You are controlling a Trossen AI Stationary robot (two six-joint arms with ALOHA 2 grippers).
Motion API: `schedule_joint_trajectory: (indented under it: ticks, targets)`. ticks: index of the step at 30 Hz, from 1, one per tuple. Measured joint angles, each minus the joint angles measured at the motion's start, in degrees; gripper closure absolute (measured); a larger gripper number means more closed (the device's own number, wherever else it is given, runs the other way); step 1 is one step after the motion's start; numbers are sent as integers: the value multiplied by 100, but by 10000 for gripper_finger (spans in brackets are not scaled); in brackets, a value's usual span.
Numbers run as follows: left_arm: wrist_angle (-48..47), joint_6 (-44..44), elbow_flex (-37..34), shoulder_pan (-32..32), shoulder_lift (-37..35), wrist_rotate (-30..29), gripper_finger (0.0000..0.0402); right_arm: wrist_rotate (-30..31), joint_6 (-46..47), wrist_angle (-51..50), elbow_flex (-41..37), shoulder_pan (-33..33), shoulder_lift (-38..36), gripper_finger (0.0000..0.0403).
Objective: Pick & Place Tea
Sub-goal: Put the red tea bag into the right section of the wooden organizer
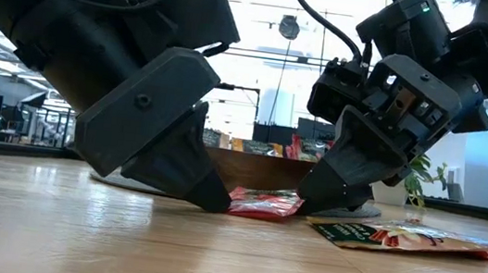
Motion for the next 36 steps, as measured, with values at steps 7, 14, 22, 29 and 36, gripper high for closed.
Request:
schedule_joint_trajectory:
  ticks: [7,14,22,29,36]
  targets:
    - [8,61,0,-1,4,25,346,37,-1,363,-4,-15,16,273]
    - [9,77,-4,-1,12,29,346,39,-30,396,-4,-15,14,276]
    - [9,83,-7,-1,15,34,346,218,-463,405,-2,-2,5,373]
    - [355,718,-22,-109,40,-171,346,318,-773,418,-2,36,3,400]
    - [677,1541,-22,-417,-157,-521,343,321,-891,431,2,114,-6,402]
